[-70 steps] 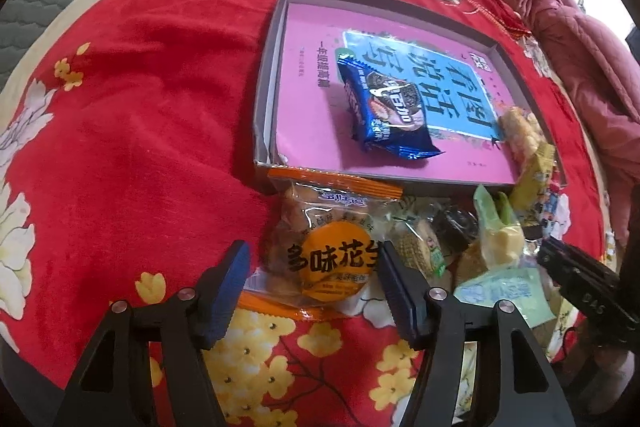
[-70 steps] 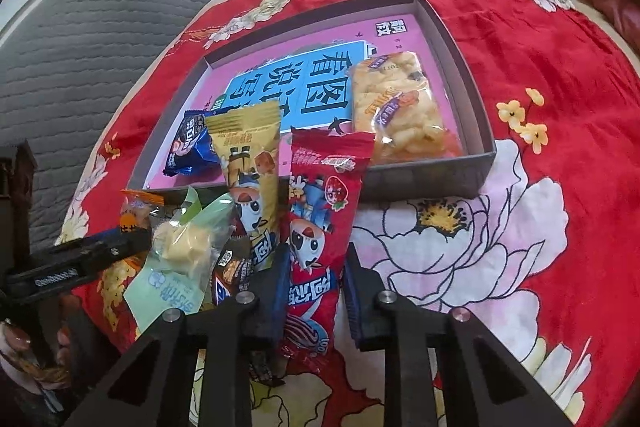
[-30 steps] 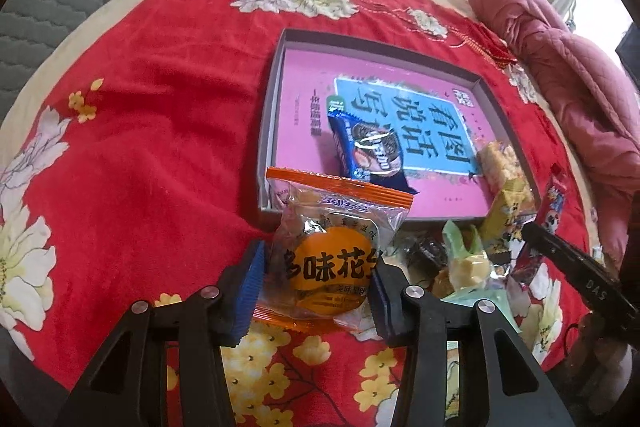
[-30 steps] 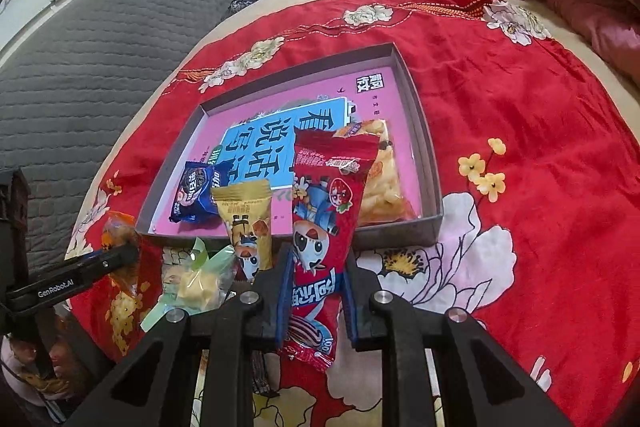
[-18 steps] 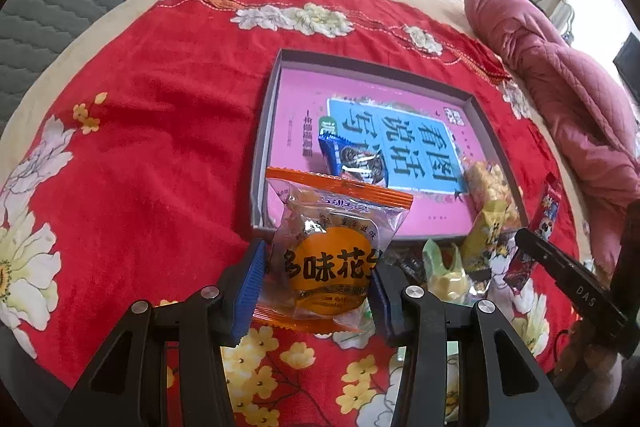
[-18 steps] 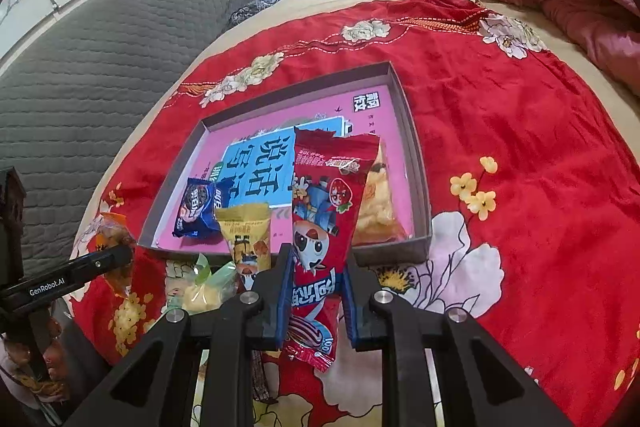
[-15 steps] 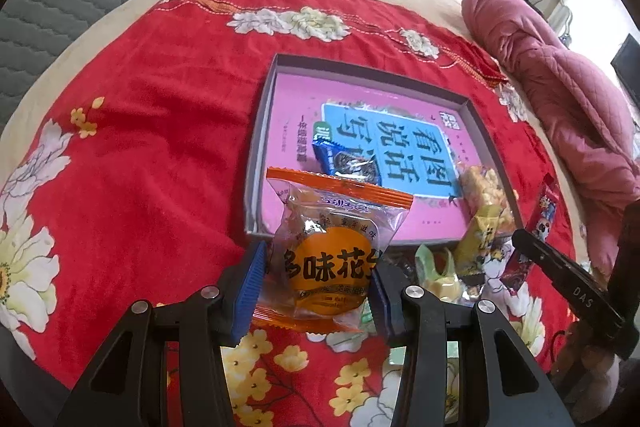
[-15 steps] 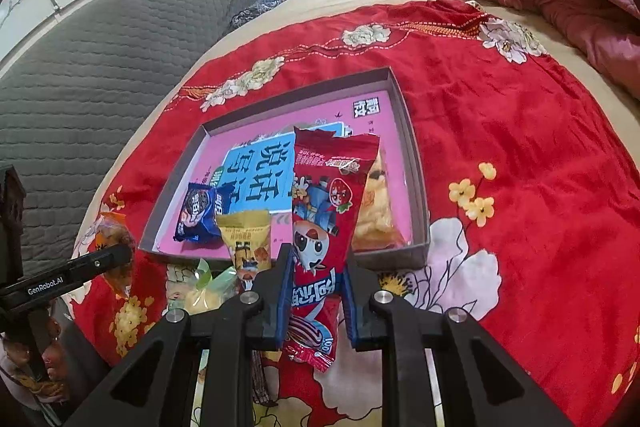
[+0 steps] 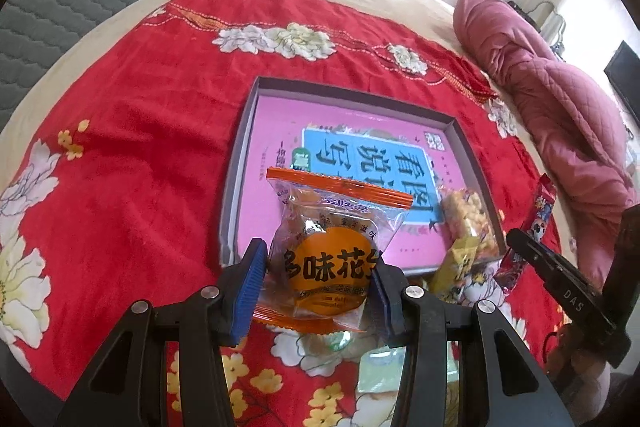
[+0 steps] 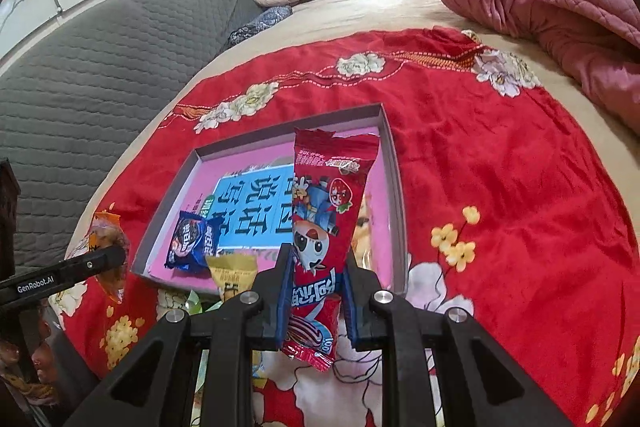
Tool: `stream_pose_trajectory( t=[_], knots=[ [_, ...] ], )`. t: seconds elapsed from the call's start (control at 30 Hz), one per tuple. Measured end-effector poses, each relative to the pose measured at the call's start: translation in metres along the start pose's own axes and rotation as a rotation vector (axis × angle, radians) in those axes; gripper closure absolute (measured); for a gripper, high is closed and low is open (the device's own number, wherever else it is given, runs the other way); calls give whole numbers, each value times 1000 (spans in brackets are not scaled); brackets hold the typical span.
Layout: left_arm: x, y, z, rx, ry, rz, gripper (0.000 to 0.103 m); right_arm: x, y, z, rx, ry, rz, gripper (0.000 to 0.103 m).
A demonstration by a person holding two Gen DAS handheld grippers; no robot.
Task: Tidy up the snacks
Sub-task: 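Carry both packets over the box toward the workbook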
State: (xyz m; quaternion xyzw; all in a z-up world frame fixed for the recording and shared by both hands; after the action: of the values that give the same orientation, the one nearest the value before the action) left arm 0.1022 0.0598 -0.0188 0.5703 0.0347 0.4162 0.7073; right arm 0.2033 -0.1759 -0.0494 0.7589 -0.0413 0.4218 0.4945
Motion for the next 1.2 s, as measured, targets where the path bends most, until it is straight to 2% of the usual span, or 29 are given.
stream_pose_trajectory(
  t=[0.27, 0.67, 0.77, 1.2],
  knots=[
    [7, -6, 19, -24, -15, 2, 54, 16, 0, 11, -7, -10, 33, 81],
    [18, -33, 47, -44, -32, -24, 54, 31, -19, 17, -4, 13, 25, 81],
    [18, -44, 53, -48, -27, -45, 54, 31, -24, 24, -34, 19, 5, 81],
    [8, -87, 67, -50, -27, -140, 54, 18, -47, 30, -22, 3, -78, 81]
  ],
)
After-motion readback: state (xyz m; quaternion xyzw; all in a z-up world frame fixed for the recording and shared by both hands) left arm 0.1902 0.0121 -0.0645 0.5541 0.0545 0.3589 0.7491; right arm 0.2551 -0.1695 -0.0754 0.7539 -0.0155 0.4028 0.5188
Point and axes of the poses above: each gripper's, at about its wrist camera, not at the fingertips, and y roughly against the way its jaws point, z to its right, x to its top, the point moved 5 cm from there along -y, roughly the way its jaws point, and after that the axes turned 13 degrees about y, right-handed, at the moved point
